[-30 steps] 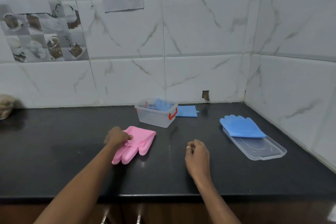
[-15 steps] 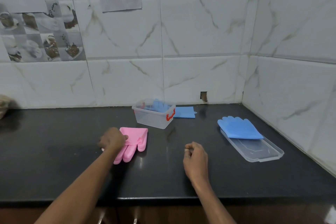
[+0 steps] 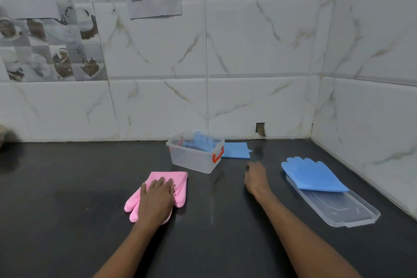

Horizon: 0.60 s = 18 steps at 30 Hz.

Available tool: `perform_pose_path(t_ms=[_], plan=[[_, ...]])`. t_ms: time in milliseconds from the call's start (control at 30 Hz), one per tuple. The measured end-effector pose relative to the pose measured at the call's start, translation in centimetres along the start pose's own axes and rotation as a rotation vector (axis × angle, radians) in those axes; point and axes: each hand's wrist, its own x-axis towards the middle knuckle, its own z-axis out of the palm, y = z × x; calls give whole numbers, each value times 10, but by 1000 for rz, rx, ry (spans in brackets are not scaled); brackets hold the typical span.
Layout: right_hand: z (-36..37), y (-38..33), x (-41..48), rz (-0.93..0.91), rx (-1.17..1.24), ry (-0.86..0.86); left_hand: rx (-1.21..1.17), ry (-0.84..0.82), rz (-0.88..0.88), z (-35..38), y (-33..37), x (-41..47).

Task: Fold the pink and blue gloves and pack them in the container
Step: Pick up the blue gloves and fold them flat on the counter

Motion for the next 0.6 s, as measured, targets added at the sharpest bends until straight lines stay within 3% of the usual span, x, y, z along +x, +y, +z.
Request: perform_pose_path(t_ms=[267, 500, 600], plan=[[22, -7, 71, -194, -259, -146, 45, -77, -5, -1, -1, 2], [13, -3, 64, -240, -329, -101, 175, -102, 4, 5, -4, 4], [13, 2, 73, -230, -413, -58, 118, -110, 0, 2, 3, 0]])
